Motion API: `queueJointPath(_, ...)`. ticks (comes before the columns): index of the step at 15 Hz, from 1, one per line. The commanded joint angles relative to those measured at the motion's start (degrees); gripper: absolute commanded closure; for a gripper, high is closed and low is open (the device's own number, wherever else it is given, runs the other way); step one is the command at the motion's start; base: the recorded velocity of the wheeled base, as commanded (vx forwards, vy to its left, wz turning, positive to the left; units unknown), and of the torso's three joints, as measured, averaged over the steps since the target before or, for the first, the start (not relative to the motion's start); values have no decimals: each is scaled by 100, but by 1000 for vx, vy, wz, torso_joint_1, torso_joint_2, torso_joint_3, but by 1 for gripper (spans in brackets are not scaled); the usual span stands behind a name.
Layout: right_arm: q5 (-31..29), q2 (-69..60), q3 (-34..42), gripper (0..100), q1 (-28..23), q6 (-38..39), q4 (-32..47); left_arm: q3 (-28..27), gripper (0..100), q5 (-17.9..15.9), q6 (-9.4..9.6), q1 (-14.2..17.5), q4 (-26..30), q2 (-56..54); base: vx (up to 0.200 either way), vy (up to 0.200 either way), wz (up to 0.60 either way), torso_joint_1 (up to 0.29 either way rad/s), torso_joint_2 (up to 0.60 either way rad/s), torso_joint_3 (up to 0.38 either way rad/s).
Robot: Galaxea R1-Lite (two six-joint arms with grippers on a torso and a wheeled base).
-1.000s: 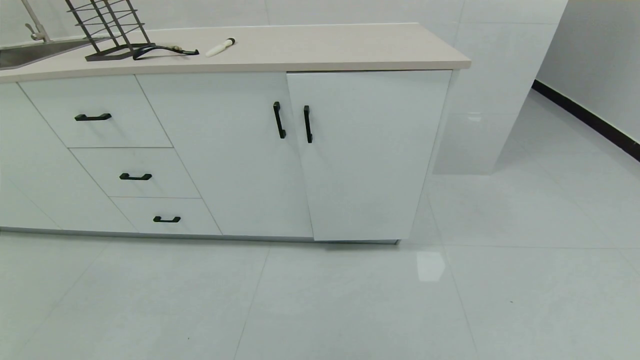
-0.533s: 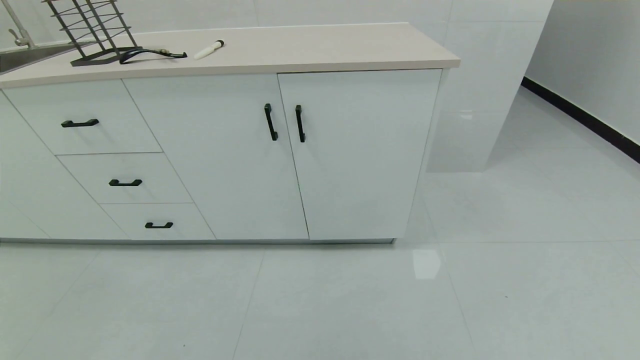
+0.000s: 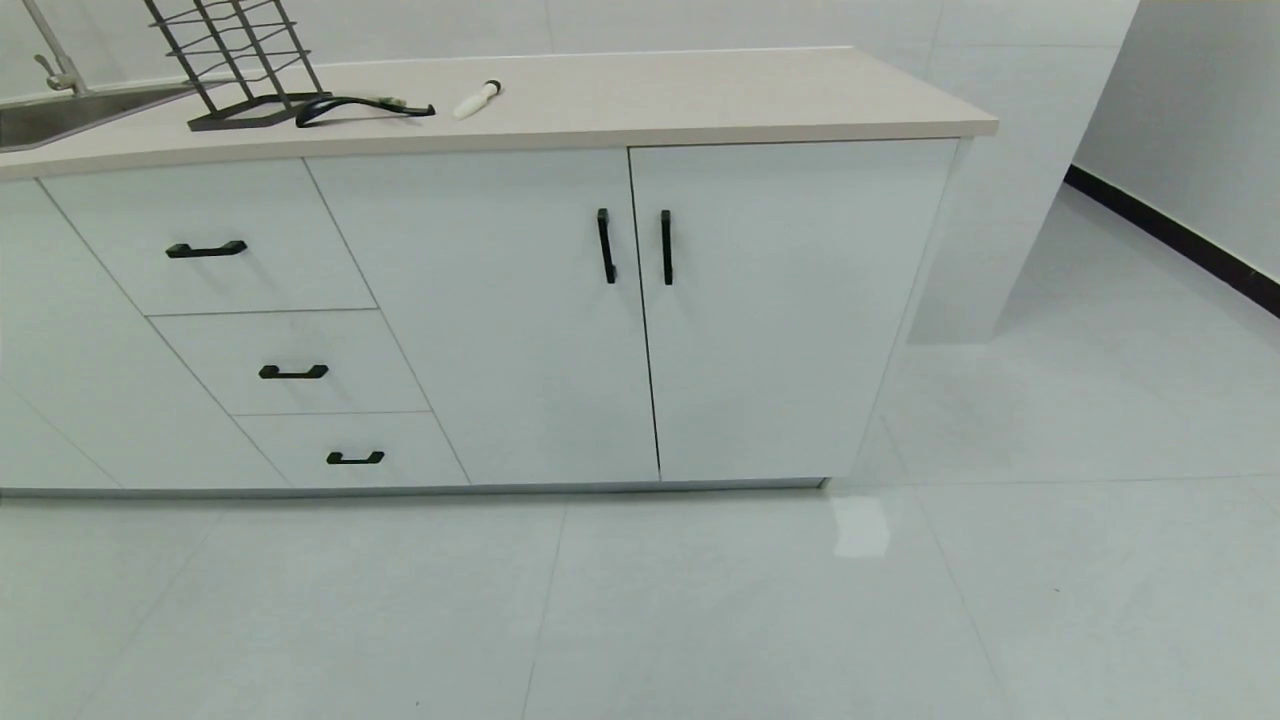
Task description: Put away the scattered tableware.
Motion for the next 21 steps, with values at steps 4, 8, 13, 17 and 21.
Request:
queueJointPath(4,1,18,0,100,0,-3,1,0,0,1,-7,1,-6,2,200,0,0,5,1,2)
queueJointPath(8,1,18,0,100,0,-3,1,0,0,1,2,1,-6,2,150,150,0,1,4,0)
queueJointPath(13,1,18,0,100,0,5,1,0,0,1,2,1,-6,2,0,200,0,8,3,2)
queueJointPath(17,1,18,0,100,0,5,1,0,0,1,2,1,-6,2,0,200,0,4,1,1)
queueJointPath(21,1,18,0,100,0,5,1,0,0,1,-7,1,-6,2,0,200,0,2,2,-1)
